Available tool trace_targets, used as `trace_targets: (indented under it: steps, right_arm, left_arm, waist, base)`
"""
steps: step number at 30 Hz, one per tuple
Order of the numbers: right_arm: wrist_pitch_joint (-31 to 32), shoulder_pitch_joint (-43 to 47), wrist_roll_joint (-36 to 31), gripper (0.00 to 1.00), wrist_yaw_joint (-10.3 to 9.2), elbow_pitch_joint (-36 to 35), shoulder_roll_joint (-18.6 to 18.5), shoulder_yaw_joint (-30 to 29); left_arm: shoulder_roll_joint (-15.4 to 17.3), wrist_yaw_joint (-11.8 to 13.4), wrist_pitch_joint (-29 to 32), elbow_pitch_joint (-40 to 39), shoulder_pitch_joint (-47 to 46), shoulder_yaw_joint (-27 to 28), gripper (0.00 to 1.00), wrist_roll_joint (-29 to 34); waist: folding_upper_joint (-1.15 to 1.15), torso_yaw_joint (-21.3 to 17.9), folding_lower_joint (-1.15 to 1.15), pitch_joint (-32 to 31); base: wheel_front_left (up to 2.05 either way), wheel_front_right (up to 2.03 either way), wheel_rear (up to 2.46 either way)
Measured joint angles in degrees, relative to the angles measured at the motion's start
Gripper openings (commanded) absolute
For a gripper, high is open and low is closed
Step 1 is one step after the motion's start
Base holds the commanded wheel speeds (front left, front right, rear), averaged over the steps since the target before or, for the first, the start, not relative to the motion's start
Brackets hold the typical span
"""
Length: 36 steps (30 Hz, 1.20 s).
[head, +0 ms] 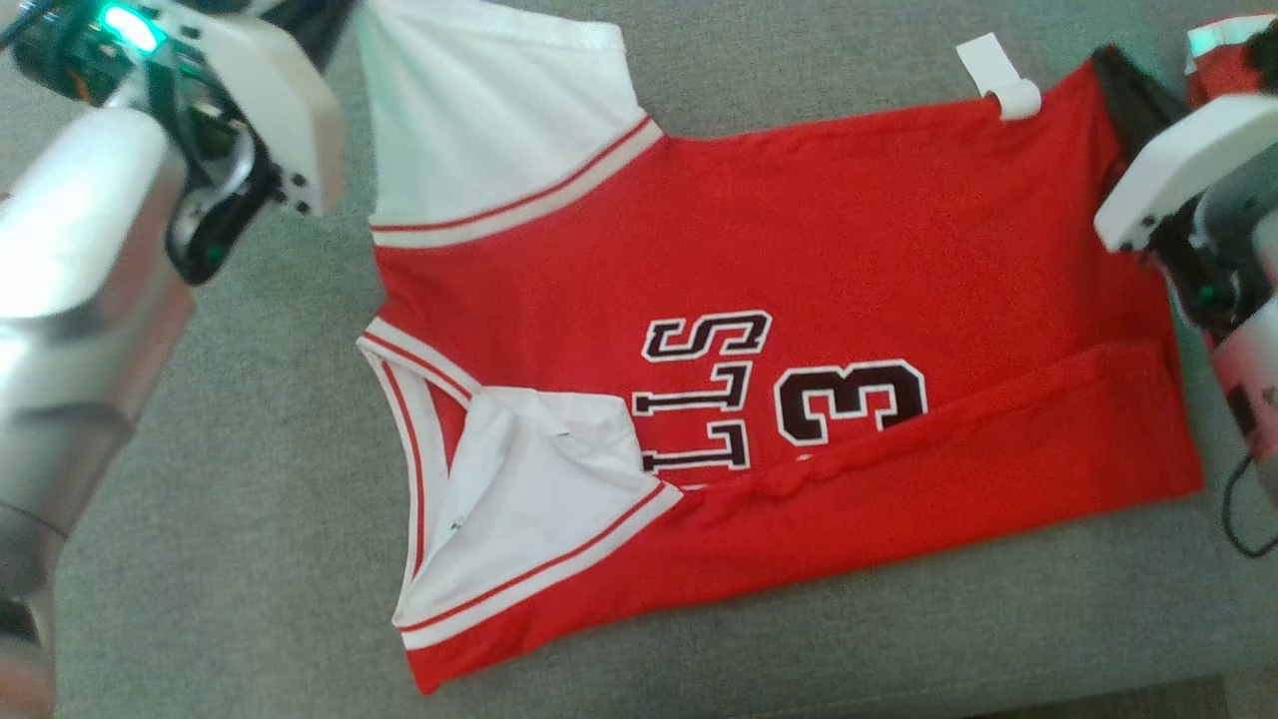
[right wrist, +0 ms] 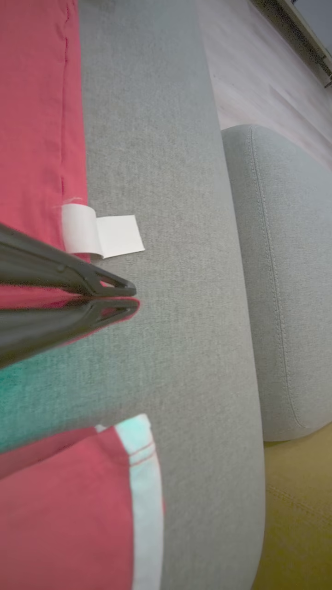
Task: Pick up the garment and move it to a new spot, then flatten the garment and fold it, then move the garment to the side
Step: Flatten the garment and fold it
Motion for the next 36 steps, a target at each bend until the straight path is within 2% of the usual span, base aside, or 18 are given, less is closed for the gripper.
trace_targets:
  steps: [8,15,22,29,36]
  right_arm:
    - [-2.5,-5.8,4.2,0.00,0.00,0.2,-1.5,1.0]
    - [-3.2,-6.5,7.3,0.00,0.00,0.6,-3.3,2.4]
    - [-4.2,-0.8,10.4,0.00,0.00,0.0,-5.6,4.7]
    - [-5.6,5.8,13.4,0.00,0.00,-1.8,-8.3,5.2]
    - [-6.7,13.2,14.6,0.00,0.00,-4.2,-8.8,5.4]
  left_arm:
    - [0.6,0.5,-11.1,3.1,-5.8,1.4,0.00,3.8]
    - [-0.6,0.5,-13.9,5.3,-6.8,1.5,0.00,2.8]
    - [0.1,0.1,-15.6,2.6,1.1,-0.6,0.00,-0.4]
    - [3.5,0.2,-16.9,-4.7,9.7,-2.0,0.00,-2.9]
    - [7.8,4.0,-16.8,-14.4,21.6,-3.5,0.00,-4.7]
  waist:
    - [0.00,-0.1,0.00,0.5]
    - [0.00,0.9,0.00,-1.5]
    - [0.00,2.6,-0.01,-4.6]
    - [0.00,4.5,-0.01,-8.0]
    - [0.00,6.1,-0.02,-11.0]
  base:
    - [0.00,0.00,0.00]
    - [0.00,0.00,0.00]
    - [0.00,0.00,0.00]
    - [0.00,0.00,0.00]
    - [0.00,0.00,0.00]
